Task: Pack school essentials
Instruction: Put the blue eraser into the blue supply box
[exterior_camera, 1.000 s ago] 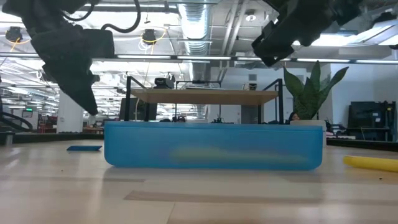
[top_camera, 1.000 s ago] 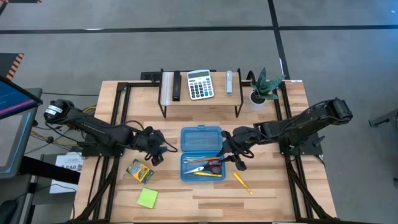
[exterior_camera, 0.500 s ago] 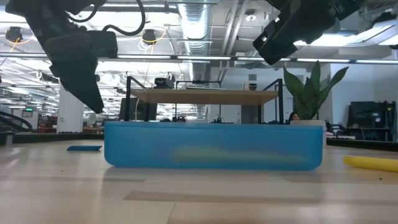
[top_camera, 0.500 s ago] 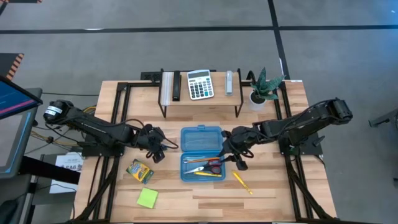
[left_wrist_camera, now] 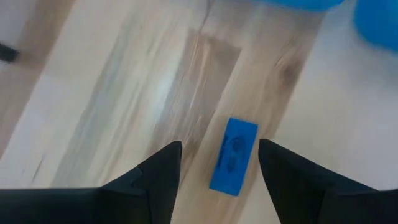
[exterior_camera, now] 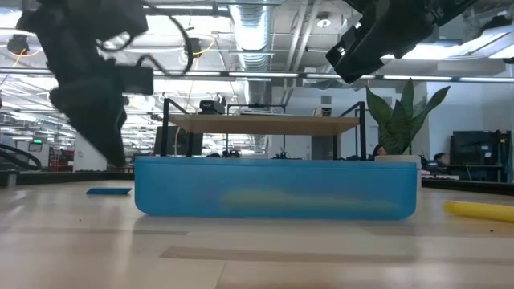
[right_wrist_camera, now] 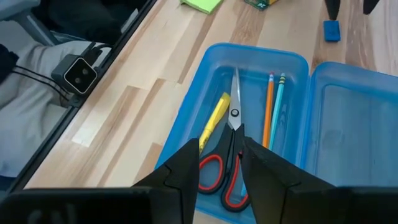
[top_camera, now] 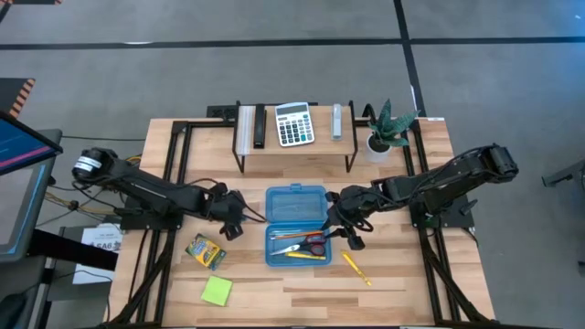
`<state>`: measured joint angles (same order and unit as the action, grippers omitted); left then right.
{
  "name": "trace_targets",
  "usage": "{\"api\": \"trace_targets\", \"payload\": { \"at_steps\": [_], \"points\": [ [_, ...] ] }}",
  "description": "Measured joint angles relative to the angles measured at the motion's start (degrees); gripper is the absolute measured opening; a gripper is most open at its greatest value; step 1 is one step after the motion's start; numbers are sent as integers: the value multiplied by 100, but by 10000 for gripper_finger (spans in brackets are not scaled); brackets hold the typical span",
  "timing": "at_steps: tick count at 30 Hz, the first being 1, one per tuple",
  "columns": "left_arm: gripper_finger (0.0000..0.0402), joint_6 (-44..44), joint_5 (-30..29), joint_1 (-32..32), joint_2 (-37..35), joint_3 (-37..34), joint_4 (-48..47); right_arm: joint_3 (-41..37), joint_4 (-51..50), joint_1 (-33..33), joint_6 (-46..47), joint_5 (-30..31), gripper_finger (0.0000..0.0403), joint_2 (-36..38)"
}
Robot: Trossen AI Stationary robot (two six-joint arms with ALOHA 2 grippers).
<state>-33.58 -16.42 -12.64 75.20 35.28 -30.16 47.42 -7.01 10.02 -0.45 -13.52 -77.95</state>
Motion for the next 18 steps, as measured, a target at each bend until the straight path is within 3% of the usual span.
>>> {"api": "trace_targets", "payload": {
  "at_steps": [9,18],
  "points": [
    [233,251,196,133,813,18,289,0,15,0,0,7,138,0],
    [232,388,491,325,905,18,309,0,7,-2,42,9,134,0]
  ]
}}
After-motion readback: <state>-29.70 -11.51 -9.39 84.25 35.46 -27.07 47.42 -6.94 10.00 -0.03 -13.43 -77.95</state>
